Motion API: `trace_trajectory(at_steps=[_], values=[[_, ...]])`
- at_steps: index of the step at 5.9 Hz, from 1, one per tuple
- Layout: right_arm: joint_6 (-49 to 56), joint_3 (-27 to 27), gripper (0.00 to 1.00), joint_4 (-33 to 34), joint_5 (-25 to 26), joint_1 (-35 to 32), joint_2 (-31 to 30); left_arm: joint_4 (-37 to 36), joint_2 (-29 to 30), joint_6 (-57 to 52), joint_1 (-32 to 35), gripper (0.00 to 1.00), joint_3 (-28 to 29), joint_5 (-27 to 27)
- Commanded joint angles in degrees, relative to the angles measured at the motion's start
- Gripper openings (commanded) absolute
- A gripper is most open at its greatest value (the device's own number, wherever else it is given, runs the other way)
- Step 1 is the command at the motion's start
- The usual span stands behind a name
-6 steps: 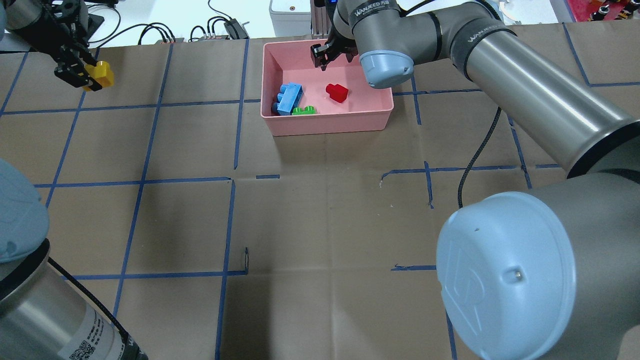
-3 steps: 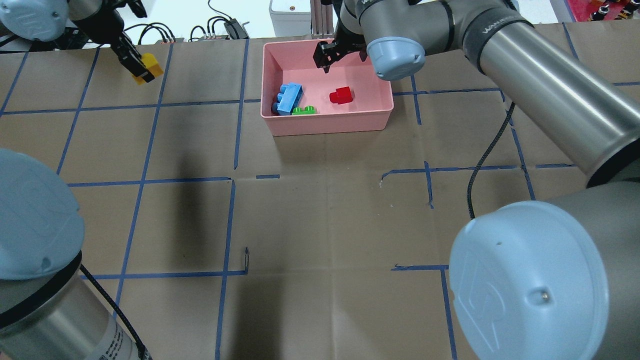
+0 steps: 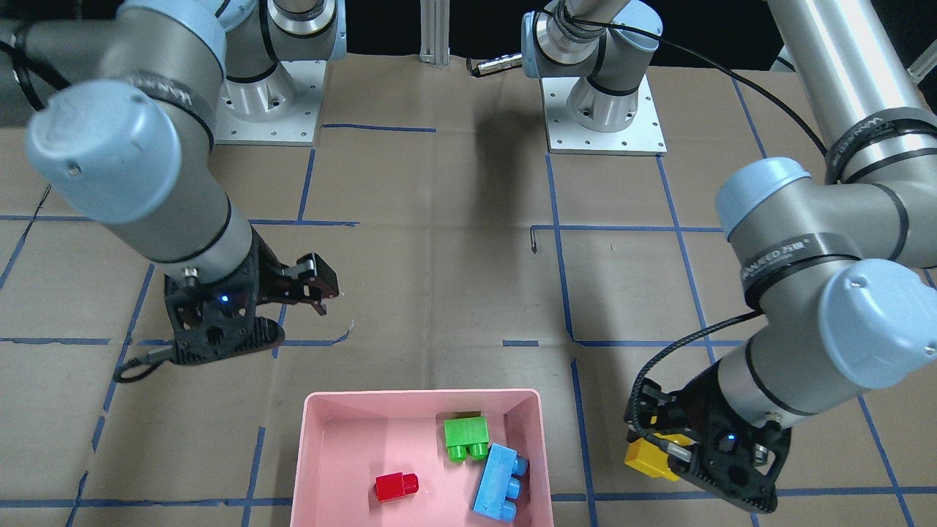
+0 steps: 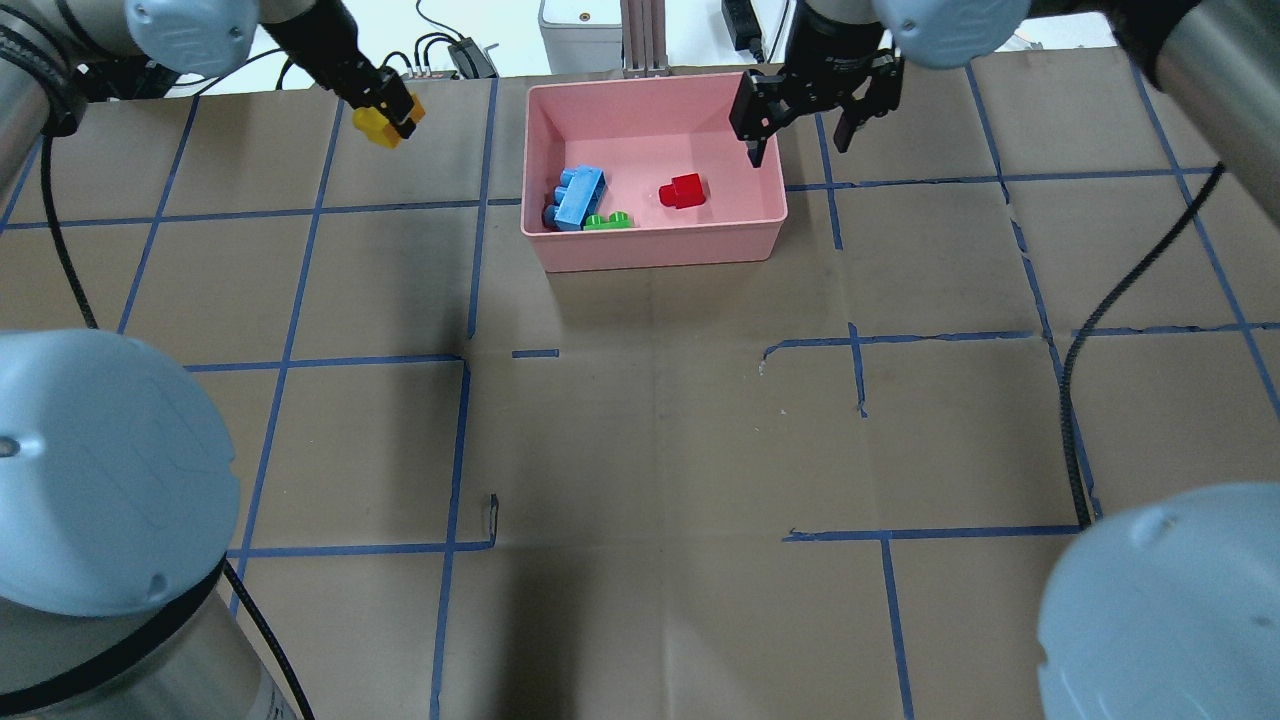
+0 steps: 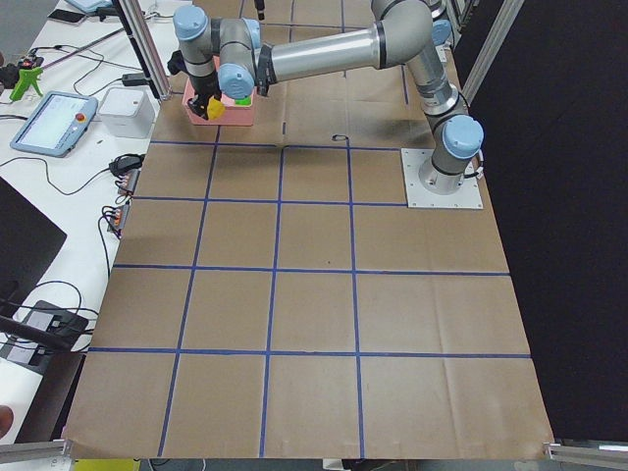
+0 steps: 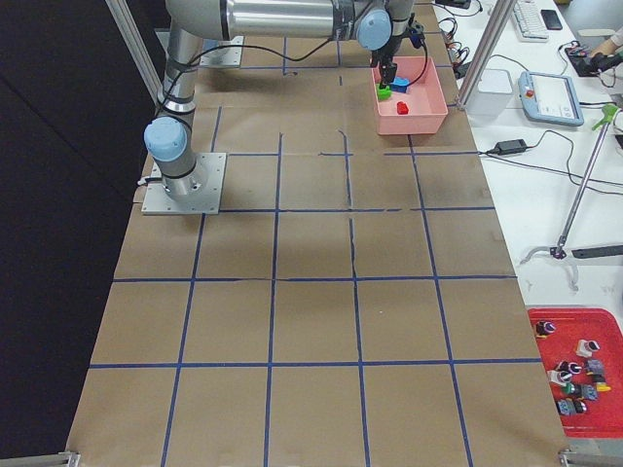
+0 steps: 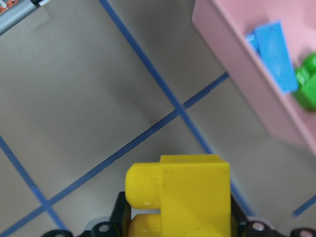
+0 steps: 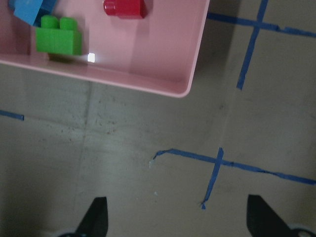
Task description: Put all blocks into box
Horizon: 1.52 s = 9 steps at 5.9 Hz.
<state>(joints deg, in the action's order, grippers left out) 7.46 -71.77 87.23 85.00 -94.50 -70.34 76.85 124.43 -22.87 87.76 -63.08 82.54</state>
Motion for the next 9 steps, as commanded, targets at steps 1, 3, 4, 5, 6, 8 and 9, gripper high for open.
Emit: trace_trajectory(at_steps=[1, 3, 4, 5, 6, 8, 9], values=[[-2.43, -5.18, 1.0, -5.05, 1.31, 0.2, -9.94, -0.3, 2.73, 25.3, 7.65, 0.25, 5.05, 0.43], [-4.55, -16.26, 1.0, -4.96, 1.4, 0.46, -17.96, -3.17, 8.78, 32.36, 11.63, 0.24, 7.71, 0.78], [-4.56, -16.91, 1.0, -4.96, 1.4, 0.46, -18.86, -6.76, 11.95, 33.67, 13.03, 0.25, 7.28, 0.96], [-4.56, -16.91, 1.0, -4.87, 1.48, 0.63, -18.87, -7.84, 13.72, 33.77, 13.74, 0.25, 6.93, 3.74], [-4.47, -16.91, 1.0, -4.87, 1.57, 1.24, -18.96, -7.85, 13.82, 33.77, 14.45, 0.36, 6.84, 5.34], [-4.38, -16.91, 1.0, -4.96, 1.57, 1.87, -18.96, -7.68, 11.03, 33.6, 14.45, 0.99, 7.01, 5.53], [-4.38, -16.91, 1.0, -4.96, 1.57, 1.78, -18.96, -6.28, 7.36, 32.73, 13.76, 0.99, 6.31, 5.44]])
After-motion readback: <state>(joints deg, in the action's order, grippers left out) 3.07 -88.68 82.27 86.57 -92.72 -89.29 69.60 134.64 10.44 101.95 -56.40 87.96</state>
